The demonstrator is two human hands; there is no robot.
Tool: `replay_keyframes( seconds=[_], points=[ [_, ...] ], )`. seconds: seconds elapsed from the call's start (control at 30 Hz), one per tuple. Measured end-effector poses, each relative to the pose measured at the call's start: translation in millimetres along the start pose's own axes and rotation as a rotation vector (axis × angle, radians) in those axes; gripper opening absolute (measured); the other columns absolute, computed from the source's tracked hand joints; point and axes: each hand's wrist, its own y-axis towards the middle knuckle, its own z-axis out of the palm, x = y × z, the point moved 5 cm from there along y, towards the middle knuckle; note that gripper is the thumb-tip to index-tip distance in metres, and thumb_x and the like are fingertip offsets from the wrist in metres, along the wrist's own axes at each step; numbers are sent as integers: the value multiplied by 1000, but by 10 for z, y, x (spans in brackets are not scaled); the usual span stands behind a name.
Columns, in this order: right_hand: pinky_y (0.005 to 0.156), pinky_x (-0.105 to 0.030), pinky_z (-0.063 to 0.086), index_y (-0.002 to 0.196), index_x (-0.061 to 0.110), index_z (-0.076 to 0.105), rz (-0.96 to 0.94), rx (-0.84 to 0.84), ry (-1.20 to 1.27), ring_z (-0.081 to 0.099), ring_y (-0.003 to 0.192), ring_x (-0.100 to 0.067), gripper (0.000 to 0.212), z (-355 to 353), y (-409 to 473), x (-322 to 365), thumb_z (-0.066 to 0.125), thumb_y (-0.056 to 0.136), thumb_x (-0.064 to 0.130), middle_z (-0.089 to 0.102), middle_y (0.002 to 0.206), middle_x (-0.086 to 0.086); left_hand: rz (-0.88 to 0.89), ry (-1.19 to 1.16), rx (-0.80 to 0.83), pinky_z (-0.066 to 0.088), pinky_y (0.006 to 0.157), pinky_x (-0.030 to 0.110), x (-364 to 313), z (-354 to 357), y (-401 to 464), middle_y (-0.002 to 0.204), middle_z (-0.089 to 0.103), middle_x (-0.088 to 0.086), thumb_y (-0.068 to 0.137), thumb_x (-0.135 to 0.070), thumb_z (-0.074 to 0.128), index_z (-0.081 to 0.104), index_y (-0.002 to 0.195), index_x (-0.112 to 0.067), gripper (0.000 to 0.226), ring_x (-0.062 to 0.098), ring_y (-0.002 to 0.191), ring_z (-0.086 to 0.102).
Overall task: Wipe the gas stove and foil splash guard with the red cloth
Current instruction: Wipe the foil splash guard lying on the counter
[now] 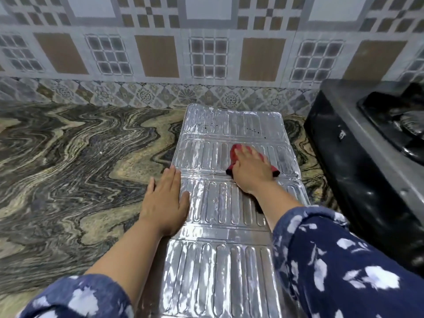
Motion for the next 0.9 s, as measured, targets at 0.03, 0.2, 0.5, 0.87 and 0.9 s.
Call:
replay_keyframes(
  seconds=[0.03, 0.2, 0.5, 0.87, 0.9],
  points=[
    [120, -46, 7, 151, 21, 15, -5, -2, -4, 3, 149, -17, 55, 1, -87, -15, 23, 97, 29, 8, 161, 3, 13, 10, 2, -7, 120, 41, -2, 0, -20, 161, -4, 2, 79, -54, -6, 0, 152, -11, 85, 14, 148, -7],
    [119, -52, 6, 149, 26, 20, -204, -56, -9, 7, 148, -16, 55, 61, -620, 361, 30, 95, 31, 14, 160, 9, 37, 38, -6, -6, 120, 40, -19, 14, -150, 161, -2, 5, 79, -56, -8, 3, 152, -8, 88, 16, 148, -6],
    [114, -61, -8, 151, 31, 11, -348, 179, -44, -7, 148, -19, 55, 160, -191, 1040, 25, 98, 32, 0, 161, 9, -7, 18, -19, -6, 120, 40, -7, 7, -170, 161, -5, -2, 76, -58, -8, 2, 153, -14, 89, 10, 148, -7],
    [117, -56, -3, 151, 28, 6, 52, 61, -22, -3, 149, -19, 54, -66, -39, -216, 16, 99, 35, -2, 161, 7, -7, -22, -24, -7, 119, 42, 0, -2, -195, 160, -7, -5, 78, -60, -6, 1, 153, -17, 87, 7, 147, -8],
    [118, -54, -3, 151, 28, 7, 84, 45, -19, -3, 149, -19, 54, -78, -83, -322, 16, 99, 35, -2, 161, 7, -9, -21, -22, -7, 119, 42, 0, -7, -196, 160, -7, -4, 77, -60, -6, 1, 153, -17, 87, 7, 147, -8]
  ],
)
